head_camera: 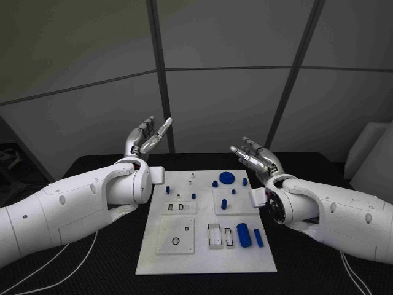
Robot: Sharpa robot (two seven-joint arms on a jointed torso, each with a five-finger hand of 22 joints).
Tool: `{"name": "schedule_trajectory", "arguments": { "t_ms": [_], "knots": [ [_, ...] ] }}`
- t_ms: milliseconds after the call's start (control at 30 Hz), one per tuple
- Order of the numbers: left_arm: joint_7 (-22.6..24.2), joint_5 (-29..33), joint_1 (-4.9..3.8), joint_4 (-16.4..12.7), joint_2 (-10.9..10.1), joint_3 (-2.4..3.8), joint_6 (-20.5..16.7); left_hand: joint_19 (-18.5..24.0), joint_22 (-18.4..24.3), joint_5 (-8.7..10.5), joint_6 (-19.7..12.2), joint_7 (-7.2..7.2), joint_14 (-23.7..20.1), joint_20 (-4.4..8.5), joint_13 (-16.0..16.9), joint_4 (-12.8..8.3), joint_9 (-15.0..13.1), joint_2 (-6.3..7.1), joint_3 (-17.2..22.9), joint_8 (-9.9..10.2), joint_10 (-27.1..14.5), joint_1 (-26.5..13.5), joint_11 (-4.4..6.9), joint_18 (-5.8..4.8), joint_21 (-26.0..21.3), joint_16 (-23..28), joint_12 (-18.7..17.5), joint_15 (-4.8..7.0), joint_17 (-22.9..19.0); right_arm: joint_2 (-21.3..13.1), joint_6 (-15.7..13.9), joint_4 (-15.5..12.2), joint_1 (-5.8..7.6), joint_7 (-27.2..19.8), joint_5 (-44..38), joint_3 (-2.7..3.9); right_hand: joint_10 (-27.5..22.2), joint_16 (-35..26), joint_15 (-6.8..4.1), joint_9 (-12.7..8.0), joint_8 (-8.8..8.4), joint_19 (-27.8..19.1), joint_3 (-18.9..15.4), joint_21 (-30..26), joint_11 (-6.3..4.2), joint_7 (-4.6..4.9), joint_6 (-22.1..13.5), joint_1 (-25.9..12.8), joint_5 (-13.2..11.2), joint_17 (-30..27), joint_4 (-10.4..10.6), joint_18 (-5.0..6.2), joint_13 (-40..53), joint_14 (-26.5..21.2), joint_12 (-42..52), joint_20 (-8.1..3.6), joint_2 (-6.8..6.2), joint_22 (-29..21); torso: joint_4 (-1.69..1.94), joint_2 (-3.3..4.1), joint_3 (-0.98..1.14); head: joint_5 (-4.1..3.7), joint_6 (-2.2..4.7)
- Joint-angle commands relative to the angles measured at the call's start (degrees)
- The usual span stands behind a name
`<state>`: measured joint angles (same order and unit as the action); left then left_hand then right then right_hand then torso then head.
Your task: Assemble the parts on the task board
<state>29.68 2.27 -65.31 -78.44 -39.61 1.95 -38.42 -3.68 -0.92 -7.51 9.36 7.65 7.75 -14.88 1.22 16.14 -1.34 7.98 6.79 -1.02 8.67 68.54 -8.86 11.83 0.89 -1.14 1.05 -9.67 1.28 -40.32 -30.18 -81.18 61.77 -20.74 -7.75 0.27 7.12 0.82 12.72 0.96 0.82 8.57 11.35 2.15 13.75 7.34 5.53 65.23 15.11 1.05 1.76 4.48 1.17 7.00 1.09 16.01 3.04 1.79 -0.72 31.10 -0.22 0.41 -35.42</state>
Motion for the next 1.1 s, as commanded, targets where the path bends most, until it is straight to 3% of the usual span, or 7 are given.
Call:
{"name": "schedule_trajectory", "arguments": {
  "t_ms": [33,267,300,367,567,833,1100],
  "knots": [
    [1.75,0.37,-0.1,0.07,0.07,0.04,2.75,-0.86,-0.33,-0.4,1.72,4.78,3.49,-1.06,0.27,0.72,-0.23,-0.04,0.4,-0.56,1.54,3.18,-1.71,-2.44,0.6,-0.82,0.44,-1.06,0.47,0.6,10.33,1.24,0.37,5.59,-6.7,0.1,10.88,2.44,1.4,1.22,2.04,5.33,1.05,2.77,1.22,9.39,8.38,7.1,0.94,1.32,-3.86,1.55,1.2,11.12,2.16,0.86,-0.2,1.4,-0.02,0.0,0.0,0.0,0.01],
    [1.75,0.37,-0.1,0.07,0.07,0.04,2.75,-5.64,-1.55,-0.03,11.02,7.57,14.41,-1.86,1.32,0.0,-1.36,-2.24,1.59,-2.53,12.32,5.0,-4.58,-3.53,2.9,-3.3,2.27,-3.0,1.58,1.25,13.48,2.54,0.64,7.41,-8.62,0.16,41.65,8.57,-1.4,3.99,8.28,22.41,3.5,10.72,-1.6,7.22,35.03,11.35,2.25,2.93,-7.81,4.69,2.87,40.59,8.23,0.72,-1.22,4.88,-0.02,0.0,0.0,0.0,0.01],
    [1.41,-0.17,-0.1,-0.53,-2.63,0.04,5.09,-8.41,-2.23,0.09,14.19,8.09,18.69,-2.16,1.8,-0.41,-1.78,-2.53,1.74,-3.35,16.69,5.53,-4.83,-3.69,4.18,-4.49,3.29,-3.48,2.08,0.15,4.3,3.92,0.77,3.03,-30.01,0.17,42.95,8.79,-1.81,4.11,8.69,23.63,3.75,11.26,-1.76,6.85,37.22,11.4,2.15,2.93,-8.0,4.9,2.84,41.8,8.4,0.7,-1.51,5.07,0.12,0.73,0.08,0.54,-0.36],
    [1.3,-0.58,-0.1,-1.03,-3.34,0.03,5.2,-22.07,-5.55,0.08,22.66,8.28,30.78,-1.9,3.07,-1.34,-2.78,-3.23,1.84,-5.53,30.15,6.27,-5.17,-3.55,10.7,-7.86,6.57,-3.19,3.37,0.04,3.85,4.15,0.9,3.32,-33.08,0.18,46.01,8.97,-2.77,3.94,8.96,27.28,5.11,13.03,-2.67,6.13,41.43,11.27,1.91,2.82,-8.28,5.86,2.51,45.03,8.04,0.63,-2.09,5.61,0.11,1.05,0.09,0.53,-0.29],
    [0.66,-1.89,-0.09,-2.96,-5.58,0.03,6.13,-36.11,-8.42,0.14,37.87,6.48,44.29,-1.31,3.02,-4.88,-3.64,-4.37,1.31,-8.97,42.55,7.54,-2.69,-1.3,18.12,-11.5,9.8,0.1,4.77,-0.1,4.2,4.93,1.49,4.9,-42.35,0.2,52.11,8.91,-4.77,3.14,8.11,32.67,9.56,15.68,-4.11,4.67,46.34,10.27,1.59,3.08,-8.49,6.19,2.42,52.2,6.0,-0.62,-4.24,6.08,-0.04,1.83,0.18,0.55,-0.2],
    [-0.25,-3.22,-0.07,-7.2,-8.82,0.03,7.5,-41.92,-9.4,0.19,43.19,4.81,50.52,0.51,2.76,-8.36,-2.74,-5.06,0.97,-8.58,48.68,8.93,-0.84,-1.25,21.26,-11.14,9.72,1.97,6.21,0.56,7.39,7.01,4.13,9.32,-55.39,0.22,57.07,9.55,-6.87,3.13,7.49,38.58,11.6,19.7,-5.73,3.65,49.78,9.67,1.63,4.25,-8.49,6.21,2.59,59.07,4.39,-3.0,-6.73,7.54,-0.02,3.29,0.24,0.44,0.16],
    [-1.08,-4.6,-0.06,-12.77,-12.0,0.02,8.27,-45.33,-10.28,0.35,44.72,4.35,52.6,1.44,2.64,-10.79,-2.43,-4.64,0.85,-7.27,50.38,10.13,-0.38,-1.28,23.49,-10.03,8.29,2.65,7.26,1.57,13.11,7.98,7.92,16.67,-70.63,0.22,60.24,15.33,-10.86,3.16,6.85,48.06,8.4,32.68,-7.62,2.35,52.25,10.22,3.01,9.02,-8.85,5.88,2.79,71.24,3.06,-7.92,-8.68,14.64,0.15,5.43,0.03,0.25,0.46]
  ]
}}
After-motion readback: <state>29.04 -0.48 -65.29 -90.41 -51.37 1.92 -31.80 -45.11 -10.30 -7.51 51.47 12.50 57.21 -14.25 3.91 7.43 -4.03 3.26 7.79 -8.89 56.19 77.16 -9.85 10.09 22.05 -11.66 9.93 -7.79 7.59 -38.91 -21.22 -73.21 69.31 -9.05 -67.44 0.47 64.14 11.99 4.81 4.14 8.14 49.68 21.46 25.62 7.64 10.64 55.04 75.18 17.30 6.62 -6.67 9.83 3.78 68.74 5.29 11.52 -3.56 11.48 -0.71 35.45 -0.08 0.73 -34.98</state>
